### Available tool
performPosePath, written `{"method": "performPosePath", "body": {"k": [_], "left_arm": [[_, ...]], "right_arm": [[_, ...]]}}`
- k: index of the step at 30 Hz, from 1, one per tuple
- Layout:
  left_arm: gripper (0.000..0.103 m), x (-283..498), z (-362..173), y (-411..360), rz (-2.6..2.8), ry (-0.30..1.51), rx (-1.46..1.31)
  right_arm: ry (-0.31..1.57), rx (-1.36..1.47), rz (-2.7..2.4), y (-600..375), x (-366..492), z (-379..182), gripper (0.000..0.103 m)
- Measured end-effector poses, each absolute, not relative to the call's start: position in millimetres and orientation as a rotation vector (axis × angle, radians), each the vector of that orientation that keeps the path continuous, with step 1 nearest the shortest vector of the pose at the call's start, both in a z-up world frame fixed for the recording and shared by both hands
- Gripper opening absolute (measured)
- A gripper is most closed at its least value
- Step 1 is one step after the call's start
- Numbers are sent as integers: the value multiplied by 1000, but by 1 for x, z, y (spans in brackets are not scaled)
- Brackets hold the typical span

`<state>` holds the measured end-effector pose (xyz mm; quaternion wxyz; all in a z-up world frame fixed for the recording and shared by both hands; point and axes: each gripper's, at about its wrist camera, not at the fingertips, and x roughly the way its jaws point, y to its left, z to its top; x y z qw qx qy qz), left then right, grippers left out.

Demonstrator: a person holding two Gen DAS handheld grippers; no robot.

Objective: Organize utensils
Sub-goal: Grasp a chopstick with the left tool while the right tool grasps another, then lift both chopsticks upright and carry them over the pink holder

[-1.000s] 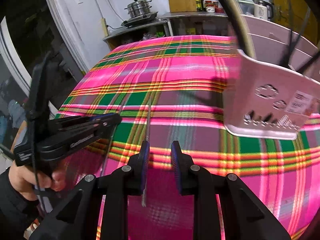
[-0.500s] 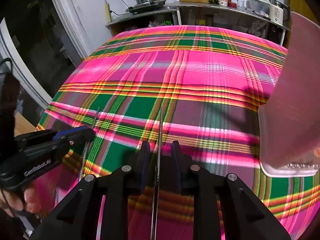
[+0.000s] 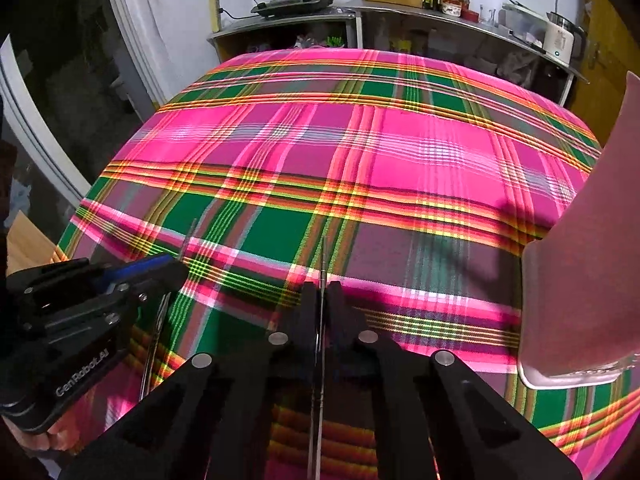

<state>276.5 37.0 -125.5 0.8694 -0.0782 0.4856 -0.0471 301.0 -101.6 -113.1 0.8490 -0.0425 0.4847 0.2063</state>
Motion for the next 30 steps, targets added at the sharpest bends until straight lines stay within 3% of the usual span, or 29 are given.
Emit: {"method": "performPosePath", "body": {"k": [30], "left_arm": [[4,221,-3,15,-280,789,-179]], "right_arm": [[778,41,441,-156,228,9,5]]}}
